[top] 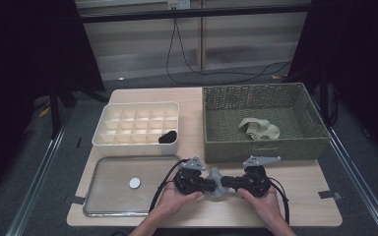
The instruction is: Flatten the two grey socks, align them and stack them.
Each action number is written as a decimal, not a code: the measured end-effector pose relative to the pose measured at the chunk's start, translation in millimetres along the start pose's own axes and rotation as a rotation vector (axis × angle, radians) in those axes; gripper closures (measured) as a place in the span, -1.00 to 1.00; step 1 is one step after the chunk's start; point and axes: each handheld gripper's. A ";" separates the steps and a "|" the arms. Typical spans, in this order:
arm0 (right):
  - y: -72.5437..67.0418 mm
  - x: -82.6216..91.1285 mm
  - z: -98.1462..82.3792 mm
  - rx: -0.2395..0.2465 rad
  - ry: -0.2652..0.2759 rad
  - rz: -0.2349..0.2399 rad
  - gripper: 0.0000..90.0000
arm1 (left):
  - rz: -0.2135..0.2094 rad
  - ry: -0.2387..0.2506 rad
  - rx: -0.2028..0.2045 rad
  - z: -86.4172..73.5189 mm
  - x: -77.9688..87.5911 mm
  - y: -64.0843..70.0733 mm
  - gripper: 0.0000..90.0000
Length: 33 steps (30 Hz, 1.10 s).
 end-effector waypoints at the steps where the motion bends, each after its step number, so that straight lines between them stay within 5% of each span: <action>1: 0.6 0.8 0.3 0.000 0.002 -0.003 0.85 | 0.002 0.007 -0.002 0.7 3.4 -0.3 0.73; 11: 7.1 9.9 2.1 0.006 0.016 -0.032 0.85 | 0.021 0.028 0.021 -9.5 29.7 -4.3 0.63; 21: 2.3 5.3 3.9 0.050 0.002 -0.044 0.84 | -0.006 0.007 0.015 -12.1 16.3 -0.6 0.72; 33: -10.4 -8.3 5.3 0.081 -0.007 0.005 0.81 | -0.007 -0.004 0.018 -12.1 10.2 0.7 0.79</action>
Point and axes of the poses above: each handheld gripper's, and its own axes: x roughly backward along the jaws, z roughly out of its top, y roughly to its right, and after that the axes turned 11 degrees about y, right-handed
